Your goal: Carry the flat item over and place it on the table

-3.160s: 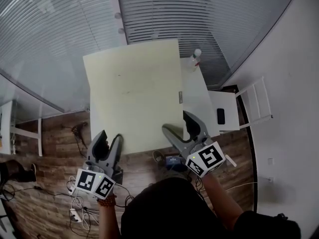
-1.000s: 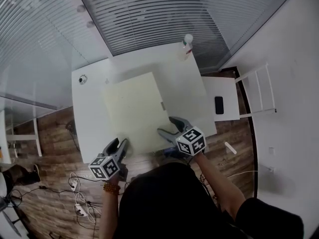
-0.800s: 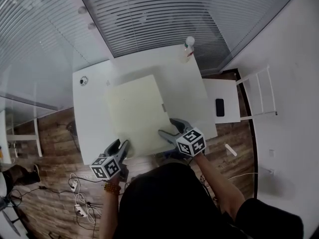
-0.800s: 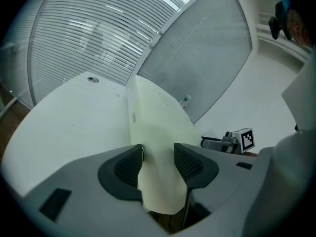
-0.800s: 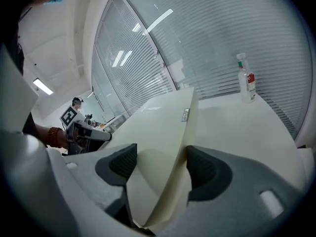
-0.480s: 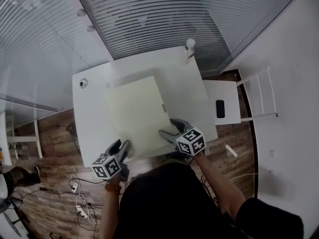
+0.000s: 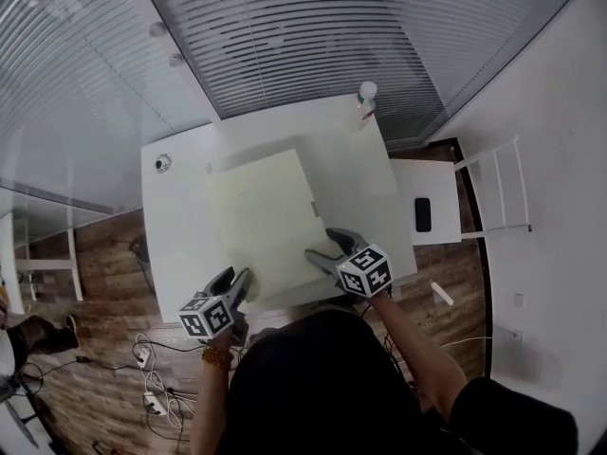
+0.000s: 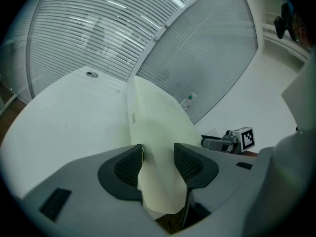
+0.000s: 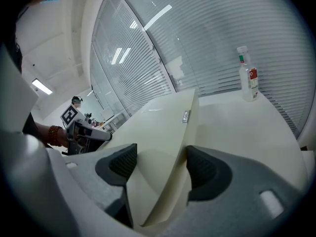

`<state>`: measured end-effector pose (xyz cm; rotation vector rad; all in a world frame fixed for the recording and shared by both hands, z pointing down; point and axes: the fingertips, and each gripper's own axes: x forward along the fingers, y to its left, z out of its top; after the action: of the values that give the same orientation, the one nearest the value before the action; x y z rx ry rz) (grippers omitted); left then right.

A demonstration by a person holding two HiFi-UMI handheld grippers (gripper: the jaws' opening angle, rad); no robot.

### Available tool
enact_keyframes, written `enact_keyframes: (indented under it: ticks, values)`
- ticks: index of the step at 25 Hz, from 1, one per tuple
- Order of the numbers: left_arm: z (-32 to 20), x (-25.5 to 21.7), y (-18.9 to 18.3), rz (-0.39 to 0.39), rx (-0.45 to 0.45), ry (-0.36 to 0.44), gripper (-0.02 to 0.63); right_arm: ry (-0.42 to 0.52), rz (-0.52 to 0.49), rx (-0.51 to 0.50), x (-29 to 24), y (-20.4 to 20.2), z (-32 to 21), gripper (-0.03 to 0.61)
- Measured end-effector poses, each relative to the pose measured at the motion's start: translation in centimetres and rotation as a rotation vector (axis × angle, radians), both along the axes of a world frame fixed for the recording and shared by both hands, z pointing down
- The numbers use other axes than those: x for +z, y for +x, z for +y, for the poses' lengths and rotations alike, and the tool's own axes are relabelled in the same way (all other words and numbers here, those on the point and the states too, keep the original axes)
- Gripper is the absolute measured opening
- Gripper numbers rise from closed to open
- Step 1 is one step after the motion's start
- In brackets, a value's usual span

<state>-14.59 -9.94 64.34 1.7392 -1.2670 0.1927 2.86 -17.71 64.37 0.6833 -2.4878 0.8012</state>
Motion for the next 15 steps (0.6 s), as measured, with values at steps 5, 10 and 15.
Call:
enact_keyframes:
  ticks: [5, 10, 15]
  values:
    - [-0.7, 0.4, -0.2, 0.014, 0.0, 0.011, 0.201, -0.015, 0.005, -0.004, 0.7, -0.1, -0.7, 0.31]
    - [-1.4, 1.4, -0.3, 0.02, -0.009, -0.016, 0.201, -0.035, 0.019, -0.017, 1.7, -0.3, -1.4, 0.31]
    - [-2.4, 1.9, -0.8, 0.028, -0.014, -0.017, 0.201, -0.052, 0.019, -0.031, 2.6, -0.8, -2.5, 0.308]
